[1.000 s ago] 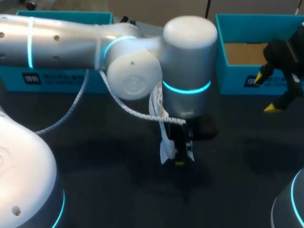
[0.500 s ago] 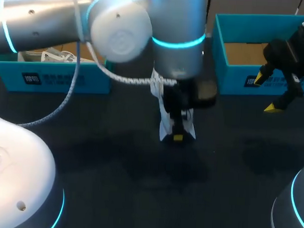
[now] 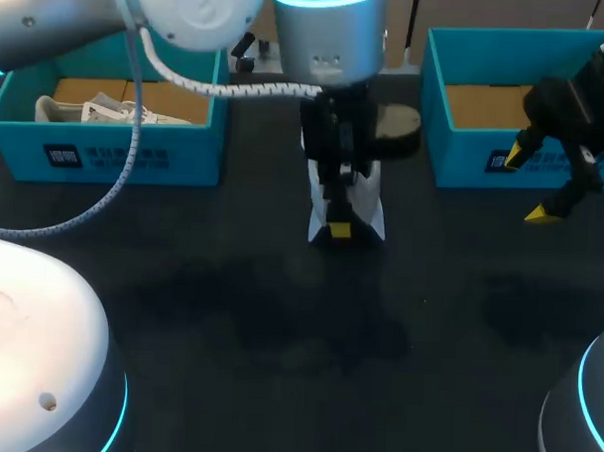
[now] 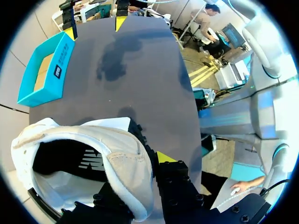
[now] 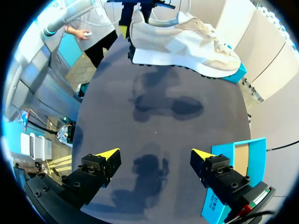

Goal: Take the shoe out of the shoebox, open the shoe tongue, remove and reinsert the insole, then place the shoe into the shoebox

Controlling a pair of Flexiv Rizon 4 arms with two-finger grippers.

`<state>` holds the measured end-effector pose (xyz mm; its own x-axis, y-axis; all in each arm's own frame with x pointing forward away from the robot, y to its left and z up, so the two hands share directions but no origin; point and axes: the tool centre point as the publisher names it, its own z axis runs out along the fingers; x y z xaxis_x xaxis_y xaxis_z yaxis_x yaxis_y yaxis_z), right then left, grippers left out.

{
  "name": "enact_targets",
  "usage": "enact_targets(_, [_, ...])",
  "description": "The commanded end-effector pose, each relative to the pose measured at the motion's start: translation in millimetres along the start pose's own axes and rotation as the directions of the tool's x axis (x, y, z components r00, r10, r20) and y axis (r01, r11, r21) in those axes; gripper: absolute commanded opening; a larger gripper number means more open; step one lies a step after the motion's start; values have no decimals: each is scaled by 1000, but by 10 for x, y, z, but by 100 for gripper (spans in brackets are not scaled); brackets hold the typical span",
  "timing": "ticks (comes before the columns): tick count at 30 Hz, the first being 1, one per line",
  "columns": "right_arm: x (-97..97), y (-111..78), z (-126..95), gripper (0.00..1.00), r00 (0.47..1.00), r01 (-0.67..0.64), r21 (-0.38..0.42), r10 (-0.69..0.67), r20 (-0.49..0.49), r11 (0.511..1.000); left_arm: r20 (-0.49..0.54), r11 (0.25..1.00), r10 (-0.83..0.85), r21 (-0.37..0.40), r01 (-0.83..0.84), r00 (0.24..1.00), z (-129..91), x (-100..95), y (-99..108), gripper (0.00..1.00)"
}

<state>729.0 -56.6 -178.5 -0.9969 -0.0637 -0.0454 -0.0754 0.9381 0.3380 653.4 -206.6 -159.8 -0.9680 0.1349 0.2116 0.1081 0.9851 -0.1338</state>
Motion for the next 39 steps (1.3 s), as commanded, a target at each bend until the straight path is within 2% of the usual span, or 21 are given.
enact_targets(1, [-8, 1, 5, 100, 1000, 0, 1, 0, -2, 1000, -8, 999, 38, 5, -38, 999, -52, -56, 94, 0])
enact_targets(5, [-8, 1, 5, 100, 1000, 0, 1, 0, -2, 1000, -17, 997, 76, -6, -76, 997, -86, -167, 251, 0])
enact_targets(13, [-8, 1, 5, 100, 1000, 0, 1, 0, -2, 1000, -15, 993, 121, -13, -121, 993, -301, -410, 633, 0])
enact_targets(23, [-8, 1, 5, 100, 1000, 0, 1, 0, -2, 1000, -46, 985, 173, -20, -174, 984, -484, -871, 1239, 0])
enact_targets(39, [-8, 1, 5, 100, 1000, 0, 1, 0, -2, 1000, -61, 982, 188, -1, -188, 980, -602, -1310, 2204, 0])
